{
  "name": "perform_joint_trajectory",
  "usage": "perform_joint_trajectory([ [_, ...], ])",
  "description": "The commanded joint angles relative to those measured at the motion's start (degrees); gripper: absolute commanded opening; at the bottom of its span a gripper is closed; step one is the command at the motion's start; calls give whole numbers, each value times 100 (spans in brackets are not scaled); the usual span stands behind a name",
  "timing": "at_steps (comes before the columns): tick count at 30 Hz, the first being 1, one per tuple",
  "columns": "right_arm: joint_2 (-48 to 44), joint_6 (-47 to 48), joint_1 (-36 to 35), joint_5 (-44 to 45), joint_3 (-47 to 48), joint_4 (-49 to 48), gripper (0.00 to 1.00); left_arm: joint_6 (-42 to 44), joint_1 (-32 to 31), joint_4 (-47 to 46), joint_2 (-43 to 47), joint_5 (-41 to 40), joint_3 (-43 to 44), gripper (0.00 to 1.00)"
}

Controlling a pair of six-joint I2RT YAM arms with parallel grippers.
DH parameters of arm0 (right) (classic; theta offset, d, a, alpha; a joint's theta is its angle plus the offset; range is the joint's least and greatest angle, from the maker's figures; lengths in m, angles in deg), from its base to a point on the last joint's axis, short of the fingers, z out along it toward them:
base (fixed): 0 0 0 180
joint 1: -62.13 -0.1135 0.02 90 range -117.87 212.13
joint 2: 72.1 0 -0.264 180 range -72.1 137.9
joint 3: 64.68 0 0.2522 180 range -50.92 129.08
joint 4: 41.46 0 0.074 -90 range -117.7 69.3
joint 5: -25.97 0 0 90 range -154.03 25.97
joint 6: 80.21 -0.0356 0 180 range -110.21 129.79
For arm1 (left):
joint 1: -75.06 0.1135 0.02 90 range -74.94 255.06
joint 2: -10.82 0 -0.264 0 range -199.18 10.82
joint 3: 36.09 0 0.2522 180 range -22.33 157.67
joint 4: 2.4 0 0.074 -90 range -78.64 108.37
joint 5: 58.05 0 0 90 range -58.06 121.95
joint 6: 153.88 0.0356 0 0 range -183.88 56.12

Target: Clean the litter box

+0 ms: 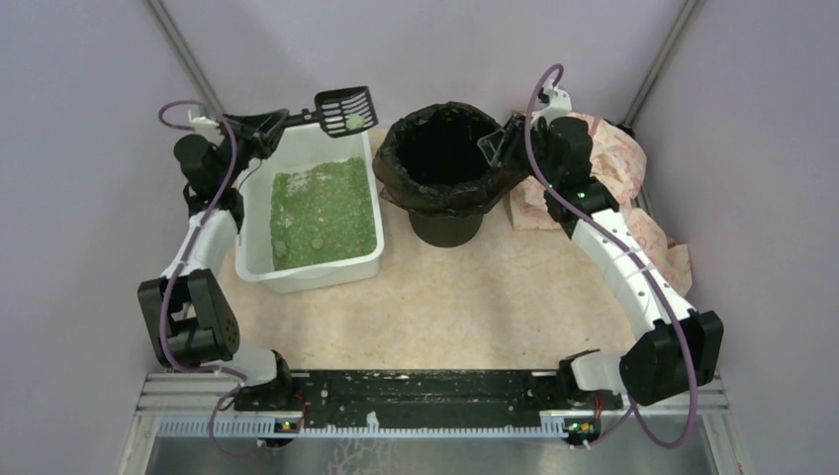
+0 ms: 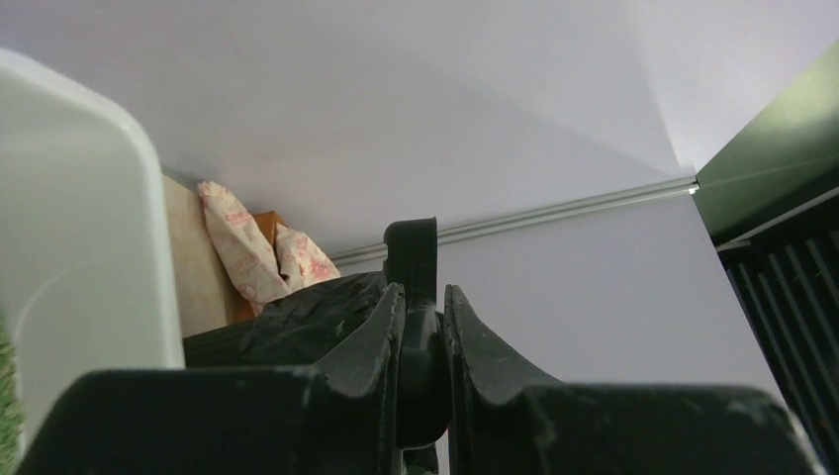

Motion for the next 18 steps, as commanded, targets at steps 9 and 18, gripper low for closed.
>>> perform_joint_trajectory([
  [9, -590, 156, 32, 254, 170, -123, 41, 1262, -1579, 679, -1178, -566, 1853, 0],
  [18, -896, 449, 170, 522, 221, 145, 41, 4324, -2690, 1025, -1399, -733, 3035, 0],
])
